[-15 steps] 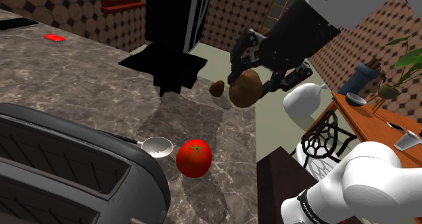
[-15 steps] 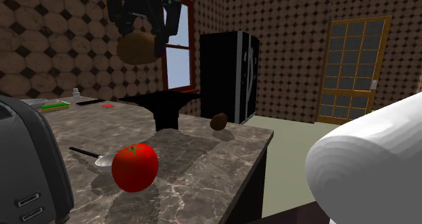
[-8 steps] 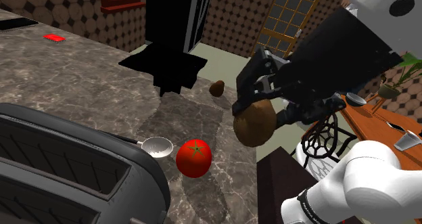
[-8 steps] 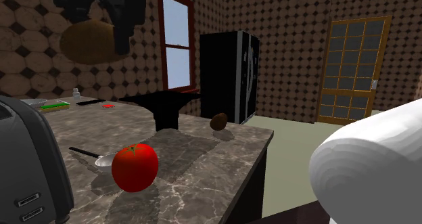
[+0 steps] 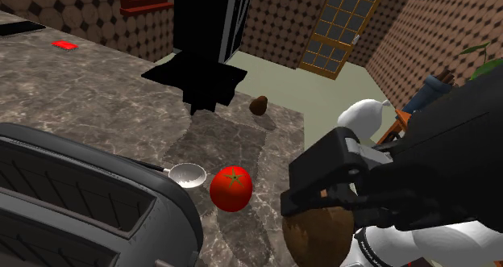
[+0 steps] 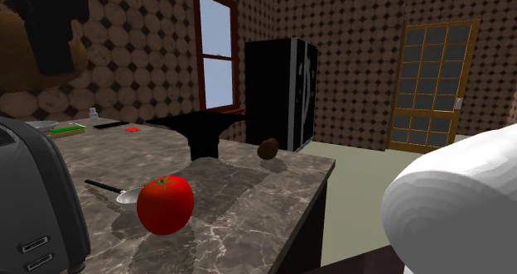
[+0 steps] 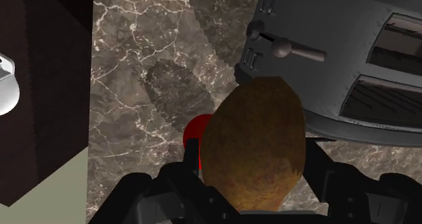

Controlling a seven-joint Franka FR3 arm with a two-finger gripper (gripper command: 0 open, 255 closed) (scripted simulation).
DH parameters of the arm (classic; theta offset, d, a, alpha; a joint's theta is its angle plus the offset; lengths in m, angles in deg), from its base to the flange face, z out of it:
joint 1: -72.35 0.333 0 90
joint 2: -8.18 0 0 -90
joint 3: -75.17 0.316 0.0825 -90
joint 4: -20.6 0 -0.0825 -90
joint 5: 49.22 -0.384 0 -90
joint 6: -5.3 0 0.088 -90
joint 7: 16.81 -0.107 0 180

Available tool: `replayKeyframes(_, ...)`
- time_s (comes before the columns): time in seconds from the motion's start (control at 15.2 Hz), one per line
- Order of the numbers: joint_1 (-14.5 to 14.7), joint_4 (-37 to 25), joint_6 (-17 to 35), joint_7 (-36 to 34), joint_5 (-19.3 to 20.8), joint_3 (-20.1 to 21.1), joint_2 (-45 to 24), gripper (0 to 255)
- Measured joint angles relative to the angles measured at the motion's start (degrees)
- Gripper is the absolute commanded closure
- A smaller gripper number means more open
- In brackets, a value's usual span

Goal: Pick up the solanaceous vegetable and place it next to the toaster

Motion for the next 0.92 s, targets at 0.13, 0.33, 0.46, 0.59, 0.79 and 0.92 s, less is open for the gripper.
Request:
replayKeyframes(0.13, 0.3, 1.3, 0.9, -0.3, -0.5, 0.6, 0.4, 255)
replayKeyframes(0.33, 0.7, 3.2, 2.6, -0.5, -1.3, 1.7, 0.8, 255)
replayKeyframes(0.46, 0.9, 4.9, 4.0, -0.5, -1.9, 2.3, 1.2, 255)
replayKeyframes(0.59, 1.2, 6.3, 5.3, -0.6, -2.5, 3.0, 1.5, 255)
replayKeyframes(0.79, 1.6, 8.6, 7.2, -0.5, -3.3, 3.9, 1.9, 255)
replayKeyframes(0.92, 2.2, 10.3, 8.3, -0.6, -4.0, 4.5, 2.4, 255)
